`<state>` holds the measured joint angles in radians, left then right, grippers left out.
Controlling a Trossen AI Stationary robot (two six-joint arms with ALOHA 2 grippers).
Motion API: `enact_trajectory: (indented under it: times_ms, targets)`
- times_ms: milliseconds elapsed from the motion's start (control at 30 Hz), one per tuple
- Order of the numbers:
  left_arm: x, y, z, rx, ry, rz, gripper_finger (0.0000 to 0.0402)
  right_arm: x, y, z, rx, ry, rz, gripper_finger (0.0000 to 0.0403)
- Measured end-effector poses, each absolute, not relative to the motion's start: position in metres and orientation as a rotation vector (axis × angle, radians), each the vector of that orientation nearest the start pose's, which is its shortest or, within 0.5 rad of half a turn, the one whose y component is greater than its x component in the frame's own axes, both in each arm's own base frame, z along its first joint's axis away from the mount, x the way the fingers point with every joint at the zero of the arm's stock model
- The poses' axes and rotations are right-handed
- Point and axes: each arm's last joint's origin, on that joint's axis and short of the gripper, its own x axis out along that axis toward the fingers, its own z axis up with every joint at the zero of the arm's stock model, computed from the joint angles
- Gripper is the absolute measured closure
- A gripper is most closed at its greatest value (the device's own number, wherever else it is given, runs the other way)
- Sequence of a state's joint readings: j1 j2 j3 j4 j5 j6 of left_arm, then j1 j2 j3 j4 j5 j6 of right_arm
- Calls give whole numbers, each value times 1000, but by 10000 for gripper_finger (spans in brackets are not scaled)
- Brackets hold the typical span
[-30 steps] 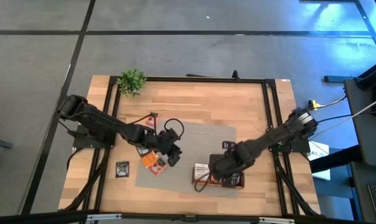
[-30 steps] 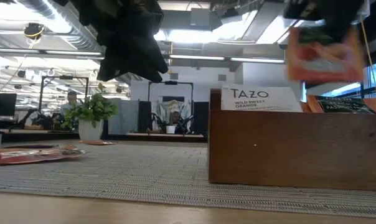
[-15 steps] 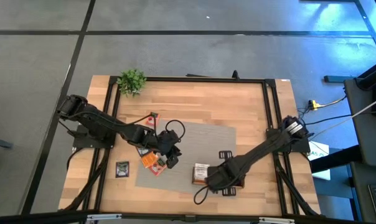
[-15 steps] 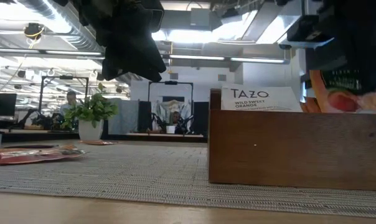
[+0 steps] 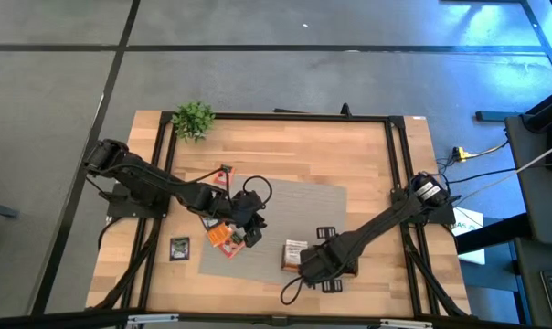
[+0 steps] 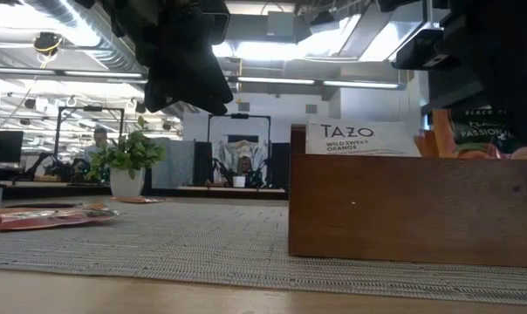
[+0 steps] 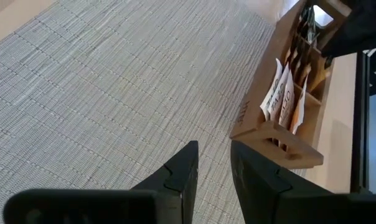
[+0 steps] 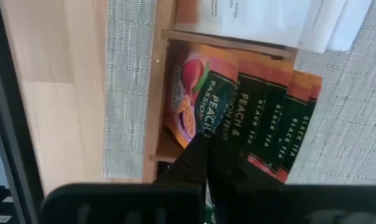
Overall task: Pick & Place Tea
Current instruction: Put the bottom right yellow tea bag into the middle compartment of the wooden organizer, then put the top yellow tea bag into the middle compartment of the wooden organizer
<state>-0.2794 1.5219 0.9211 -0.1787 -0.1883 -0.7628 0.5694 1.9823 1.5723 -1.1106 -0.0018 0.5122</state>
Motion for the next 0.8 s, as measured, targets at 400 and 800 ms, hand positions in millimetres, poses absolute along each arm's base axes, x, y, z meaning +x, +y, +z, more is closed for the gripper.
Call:
enact_trajectory:
  times_ms: [400, 800]
  targets:
    - [301, -81, 211, -545, 746, 205, 311, 320, 205, 206, -4, 1530, 83, 390]
    - [301, -81, 210, -544, 746, 205, 311, 318, 205, 209, 63, 1535, 19, 298]
